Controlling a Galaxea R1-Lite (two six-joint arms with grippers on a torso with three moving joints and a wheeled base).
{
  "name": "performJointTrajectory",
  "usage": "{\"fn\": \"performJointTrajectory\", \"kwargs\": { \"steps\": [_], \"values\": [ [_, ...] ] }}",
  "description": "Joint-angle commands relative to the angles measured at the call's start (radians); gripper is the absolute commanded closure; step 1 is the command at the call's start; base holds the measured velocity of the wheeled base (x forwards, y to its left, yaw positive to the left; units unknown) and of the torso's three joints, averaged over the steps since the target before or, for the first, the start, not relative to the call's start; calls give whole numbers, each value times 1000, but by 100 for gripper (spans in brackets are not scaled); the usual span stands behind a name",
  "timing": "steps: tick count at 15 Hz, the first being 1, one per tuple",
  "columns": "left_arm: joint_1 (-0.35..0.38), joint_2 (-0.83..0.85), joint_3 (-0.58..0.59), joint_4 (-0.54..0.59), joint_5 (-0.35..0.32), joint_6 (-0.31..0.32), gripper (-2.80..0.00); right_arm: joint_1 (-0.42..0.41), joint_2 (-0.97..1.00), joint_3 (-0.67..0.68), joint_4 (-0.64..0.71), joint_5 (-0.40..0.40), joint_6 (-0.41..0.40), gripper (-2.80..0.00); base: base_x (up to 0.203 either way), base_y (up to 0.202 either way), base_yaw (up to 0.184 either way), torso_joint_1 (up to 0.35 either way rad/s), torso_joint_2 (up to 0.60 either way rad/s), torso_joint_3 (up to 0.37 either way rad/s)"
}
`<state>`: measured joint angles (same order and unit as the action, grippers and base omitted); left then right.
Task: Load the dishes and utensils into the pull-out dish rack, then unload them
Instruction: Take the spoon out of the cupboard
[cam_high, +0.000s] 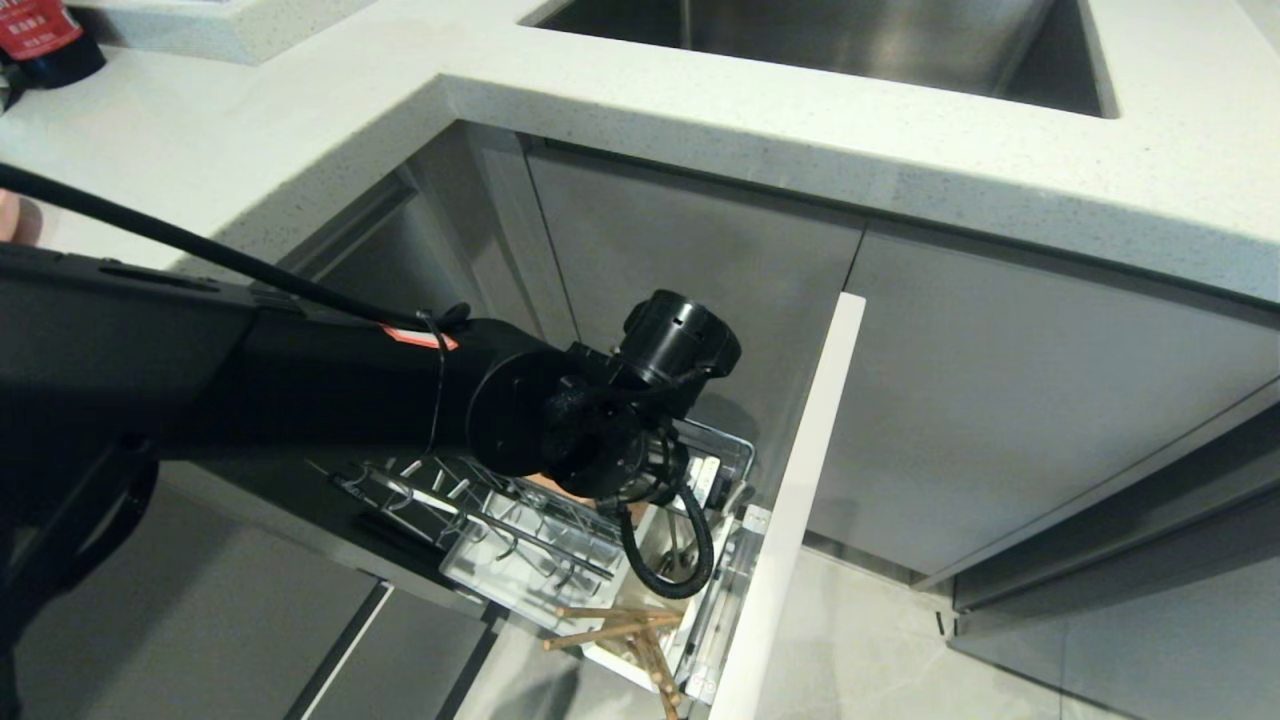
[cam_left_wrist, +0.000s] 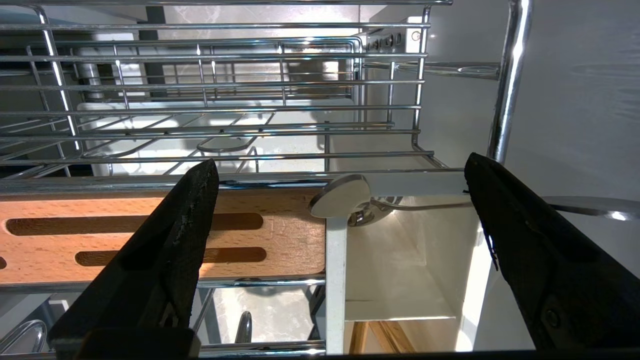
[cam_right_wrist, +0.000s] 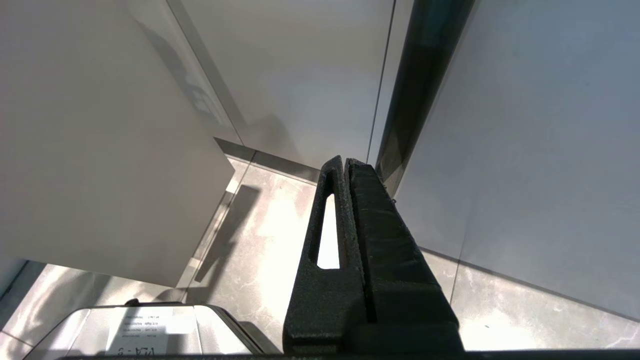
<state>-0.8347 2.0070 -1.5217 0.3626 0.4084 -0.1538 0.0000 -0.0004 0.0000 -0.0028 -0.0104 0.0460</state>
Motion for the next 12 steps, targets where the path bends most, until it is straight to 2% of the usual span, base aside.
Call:
{"fn": "performJointTrajectory", "kwargs": {
  "steps": [1,4,5,12],
  "values": [
    [0,1,0,1,3,-1,-280,0,0,0,0,0,0,0,0,0,0,0,0,0],
    [0,10,0,3,4,-1,-280,0,0,0,0,0,0,0,0,0,0,0,0,0],
    [0,10,-1,3,5,-1,0,0,0,0,0,0,0,0,0,0,0,0,0,0],
    [0,13,-6,1,7,-3,0,0,0,0,0,0,0,0,0,0,0,0,0,0]
  ]
}}
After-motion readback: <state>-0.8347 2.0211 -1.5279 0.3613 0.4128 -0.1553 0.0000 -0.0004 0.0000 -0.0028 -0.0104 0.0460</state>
